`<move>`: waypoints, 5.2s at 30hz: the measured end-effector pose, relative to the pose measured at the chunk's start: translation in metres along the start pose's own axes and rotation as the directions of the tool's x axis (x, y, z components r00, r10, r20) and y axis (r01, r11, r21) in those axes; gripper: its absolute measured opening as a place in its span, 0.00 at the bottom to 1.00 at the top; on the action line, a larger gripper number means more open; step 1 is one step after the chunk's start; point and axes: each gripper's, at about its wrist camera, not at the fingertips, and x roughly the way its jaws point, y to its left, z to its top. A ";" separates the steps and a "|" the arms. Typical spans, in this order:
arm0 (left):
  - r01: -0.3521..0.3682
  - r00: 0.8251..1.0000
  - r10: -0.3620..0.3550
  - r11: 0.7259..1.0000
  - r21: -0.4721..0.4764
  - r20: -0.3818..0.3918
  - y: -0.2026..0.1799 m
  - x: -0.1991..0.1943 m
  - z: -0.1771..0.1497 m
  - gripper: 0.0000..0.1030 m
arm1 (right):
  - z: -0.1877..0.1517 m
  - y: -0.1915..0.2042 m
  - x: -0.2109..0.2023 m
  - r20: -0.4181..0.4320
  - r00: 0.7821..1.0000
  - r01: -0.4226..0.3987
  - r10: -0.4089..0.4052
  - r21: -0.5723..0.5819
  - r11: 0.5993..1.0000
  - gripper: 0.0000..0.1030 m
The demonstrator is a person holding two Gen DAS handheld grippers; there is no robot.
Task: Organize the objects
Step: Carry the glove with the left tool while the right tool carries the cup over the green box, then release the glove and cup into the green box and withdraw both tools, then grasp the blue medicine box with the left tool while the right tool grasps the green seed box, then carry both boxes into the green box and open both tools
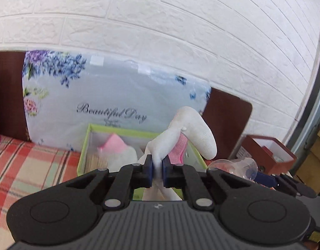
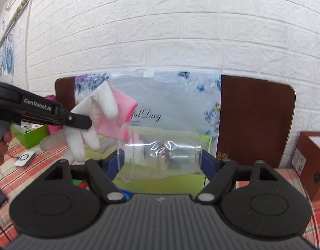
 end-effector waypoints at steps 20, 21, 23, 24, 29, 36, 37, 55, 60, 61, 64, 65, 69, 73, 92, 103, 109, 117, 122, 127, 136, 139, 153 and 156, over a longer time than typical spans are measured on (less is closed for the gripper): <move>-0.189 0.982 0.188 0.980 -0.067 -0.031 0.063 0.099 -0.015 0.79 | -0.028 -0.011 0.143 -0.116 0.990 0.069 -0.079 -0.086 0.994 1.00; -0.190 0.981 0.188 0.979 -0.071 -0.039 0.065 0.098 -0.016 0.79 | -0.031 -0.011 0.140 -0.109 0.991 0.073 -0.082 -0.083 0.994 1.00; -0.197 0.980 0.193 0.977 -0.077 -0.054 0.067 0.095 -0.016 0.79 | -0.033 -0.012 0.133 -0.098 0.991 0.081 -0.087 -0.062 0.995 1.00; -0.197 0.980 0.193 0.977 -0.078 -0.052 0.066 0.092 -0.015 0.79 | -0.031 -0.013 0.129 -0.103 0.991 0.084 -0.089 -0.053 0.995 1.00; -0.194 0.981 0.192 0.978 -0.082 -0.035 0.050 0.068 -0.011 0.80 | -0.020 -0.014 0.098 -0.068 0.994 0.083 -0.083 -0.014 0.996 1.00; -0.207 0.977 0.207 0.978 0.001 -0.044 0.003 0.022 -0.023 0.84 | -0.018 -0.013 0.033 -0.022 0.998 0.057 -0.056 0.048 0.997 1.00; -0.210 0.977 0.210 0.978 0.019 -0.042 -0.004 0.016 -0.028 0.85 | -0.020 -0.013 0.024 -0.019 0.999 0.052 -0.051 0.056 0.997 1.00; -0.175 0.963 0.175 0.984 0.021 -0.207 -0.027 -0.025 -0.112 0.87 | -0.091 -0.010 -0.058 -0.130 0.991 0.048 -0.026 0.170 0.984 1.00; -0.193 0.951 0.193 0.981 0.027 -0.240 -0.026 -0.025 -0.125 0.87 | -0.108 -0.009 -0.065 -0.170 0.985 0.057 -0.025 0.186 0.981 1.00; -0.196 0.950 0.197 0.980 0.029 -0.244 -0.025 -0.025 -0.127 0.87 | -0.110 -0.009 -0.065 -0.176 0.984 0.057 -0.024 0.188 0.980 1.00; -0.203 0.944 0.202 0.979 0.025 -0.260 -0.023 -0.024 -0.133 0.87 | -0.116 -0.008 -0.068 -0.190 0.982 0.056 -0.019 0.194 0.979 1.00; -0.206 0.942 0.204 0.978 0.022 -0.266 -0.021 -0.023 -0.135 0.87 | -0.118 -0.007 -0.068 -0.194 0.981 0.055 -0.017 0.194 0.979 1.00; -0.205 0.940 0.195 0.979 -0.009 -0.279 -0.012 -0.020 -0.146 0.87 | -0.125 -0.007 -0.070 -0.211 0.977 0.056 -0.013 0.198 0.979 1.00; -0.213 0.944 0.188 0.975 -0.068 -0.273 -0.001 -0.012 -0.154 0.87 | -0.132 -0.006 -0.070 -0.225 0.974 0.048 -0.006 0.184 0.982 1.00; -0.140 0.940 0.151 0.988 0.056 -0.307 -0.012 0.042 -0.159 0.59 | -0.129 -0.026 -0.041 -0.263 0.954 0.187 -0.144 0.146 0.971 0.99; -0.139 0.935 0.142 0.990 0.031 -0.324 -0.004 0.013 -0.171 0.59 | -0.120 -0.029 0.034 -0.346 0.916 0.273 -0.205 0.161 0.948 0.63; -0.113 0.932 0.135 0.990 0.086 -0.337 -0.004 -0.005 -0.180 0.59 | -0.142 -0.012 -0.012 -0.335 0.941 0.048 -0.046 -0.004 0.999 0.63; -0.181 0.916 0.209 0.977 0.111 -0.342 -0.007 -0.016 -0.186 0.70 | -0.160 0.015 -0.067 -0.367 0.925 -0.126 0.099 -0.050 0.991 0.77; -0.203 0.911 0.224 0.975 0.096 -0.346 -0.007 -0.002 -0.180 0.72 | -0.157 0.022 -0.066 -0.378 0.924 -0.056 0.056 0.011 0.998 0.80; -0.218 0.908 0.237 0.971 0.093 -0.346 -0.008 0.007 -0.177 0.72 | -0.155 0.029 -0.061 -0.369 0.928 -0.037 0.047 0.035 0.999 0.79; -0.213 0.913 0.238 0.971 0.112 -0.330 -0.007 0.016 -0.177 0.74 | -0.153 0.031 -0.049 -0.363 0.932 0.029 -0.006 0.057 0.998 0.59; -0.209 0.917 0.231 0.973 0.101 -0.325 -0.005 0.015 -0.176 0.72 | -0.153 0.030 -0.048 -0.364 0.931 0.032 -0.009 0.056 0.998 0.59; -0.126 0.957 0.141 0.989 0.074 -0.255 -0.012 -0.014 -0.154 0.57 | -0.135 0.031 -0.054 -0.325 0.944 -0.037 0.064 0.086 0.996 0.58; -0.090 0.976 0.106 0.991 0.095 -0.189 -0.020 -0.027 -0.131 0.57 | -0.115 0.027 -0.057 -0.272 0.959 -0.054 0.077 0.091 0.994 0.58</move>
